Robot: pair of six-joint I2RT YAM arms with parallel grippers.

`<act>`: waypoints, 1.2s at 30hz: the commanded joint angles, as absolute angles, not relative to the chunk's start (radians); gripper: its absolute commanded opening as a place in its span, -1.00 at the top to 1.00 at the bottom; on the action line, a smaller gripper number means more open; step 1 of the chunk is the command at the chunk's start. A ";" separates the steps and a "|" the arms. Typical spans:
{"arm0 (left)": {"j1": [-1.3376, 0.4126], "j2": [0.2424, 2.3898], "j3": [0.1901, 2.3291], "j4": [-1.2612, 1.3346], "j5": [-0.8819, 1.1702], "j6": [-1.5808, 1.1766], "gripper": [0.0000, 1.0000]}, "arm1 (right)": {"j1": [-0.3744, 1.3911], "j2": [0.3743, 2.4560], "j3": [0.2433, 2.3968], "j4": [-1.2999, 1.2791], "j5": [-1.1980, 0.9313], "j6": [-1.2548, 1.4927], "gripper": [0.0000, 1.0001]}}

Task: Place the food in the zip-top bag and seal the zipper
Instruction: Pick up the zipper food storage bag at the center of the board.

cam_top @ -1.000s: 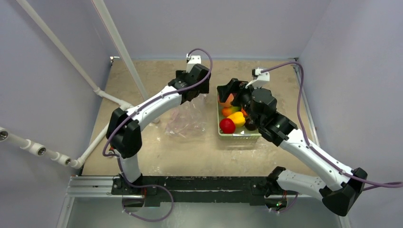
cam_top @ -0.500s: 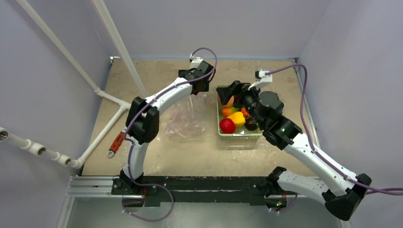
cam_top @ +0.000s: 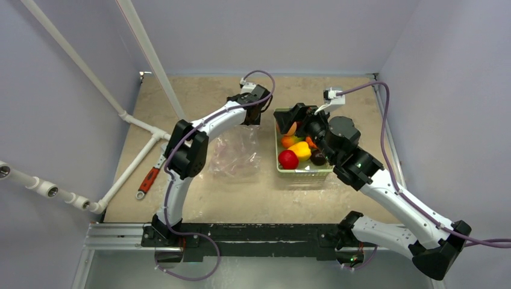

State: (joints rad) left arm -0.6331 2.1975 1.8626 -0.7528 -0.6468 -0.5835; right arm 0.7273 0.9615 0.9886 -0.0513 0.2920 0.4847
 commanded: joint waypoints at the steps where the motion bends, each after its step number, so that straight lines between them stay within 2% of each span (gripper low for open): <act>1: -0.626 2.178 1.800 -0.716 -0.611 -0.583 -0.59 | 0.726 0.943 0.982 -0.020 0.278 0.469 -0.98; 3: -0.624 2.171 1.777 -0.703 -0.598 -0.582 -0.45 | 0.727 0.945 0.984 -0.024 0.278 0.469 -0.98; 7: -0.621 2.149 1.733 -0.670 -0.577 -0.578 -0.02 | 0.726 0.945 0.994 -0.032 0.284 0.469 -0.98; 11: -0.619 2.137 1.712 -0.653 -0.558 -0.570 0.53 | 0.726 0.943 1.002 -0.042 0.290 0.469 -0.98; 12: -0.619 2.136 1.706 -0.649 -0.554 -0.568 0.72 | 0.726 0.943 1.004 -0.046 0.293 0.469 -0.98; 13: -0.619 2.134 1.704 -0.646 -0.555 -0.567 1.00 | 0.727 0.942 1.007 -0.050 0.296 0.470 -0.97; 19: -0.619 2.072 1.656 -0.591 -0.517 -0.529 1.00 | 0.726 0.925 1.031 -0.083 0.322 0.468 -0.97; 36: -0.636 1.720 1.449 -0.492 -0.263 -0.304 1.00 | 0.727 0.871 1.078 -0.156 0.363 0.459 -0.84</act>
